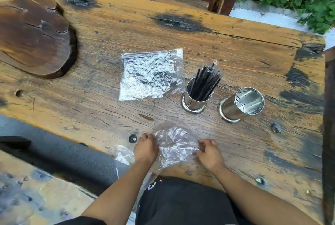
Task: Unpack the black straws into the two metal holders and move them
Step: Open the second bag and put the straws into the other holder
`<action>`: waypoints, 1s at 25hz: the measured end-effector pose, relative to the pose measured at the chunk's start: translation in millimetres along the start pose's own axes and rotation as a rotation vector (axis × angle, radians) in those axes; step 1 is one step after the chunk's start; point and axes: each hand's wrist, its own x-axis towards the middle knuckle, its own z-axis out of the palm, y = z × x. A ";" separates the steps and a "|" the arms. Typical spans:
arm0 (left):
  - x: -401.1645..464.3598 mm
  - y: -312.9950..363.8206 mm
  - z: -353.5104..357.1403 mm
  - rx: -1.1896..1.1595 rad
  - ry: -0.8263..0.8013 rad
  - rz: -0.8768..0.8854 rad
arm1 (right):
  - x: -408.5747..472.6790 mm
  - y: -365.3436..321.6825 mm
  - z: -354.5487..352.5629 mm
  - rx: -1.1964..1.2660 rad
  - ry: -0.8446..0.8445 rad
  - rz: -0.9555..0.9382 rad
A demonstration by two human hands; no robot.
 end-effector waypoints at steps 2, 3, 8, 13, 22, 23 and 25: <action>-15.9 -15.8 -3.2 -0.085 -0.010 -0.095 | 1.8 0.0 5.7 -0.051 -0.028 -0.027; -25.0 -25.9 -4.4 -0.113 -0.003 -0.143 | 1.7 -1.0 9.2 -0.084 -0.041 -0.060; -60.7 -79.8 -28.5 -0.215 0.111 -0.355 | 3.4 -36.1 26.3 -0.145 -0.149 -0.204; -7.0 -127.8 -76.5 -0.226 0.232 -0.328 | 31.2 -110.3 27.3 -0.094 -0.110 -0.205; 201.4 -196.2 -201.8 -0.161 0.231 -0.086 | 137.7 -266.6 14.2 -0.123 0.204 -0.332; 222.2 -200.6 -212.8 -0.143 0.225 -0.067 | 153.2 -277.6 11.2 -0.164 0.238 -0.343; 258.2 -206.1 -231.3 -0.111 0.214 -0.055 | 179.1 -296.6 6.2 -0.313 0.238 -0.327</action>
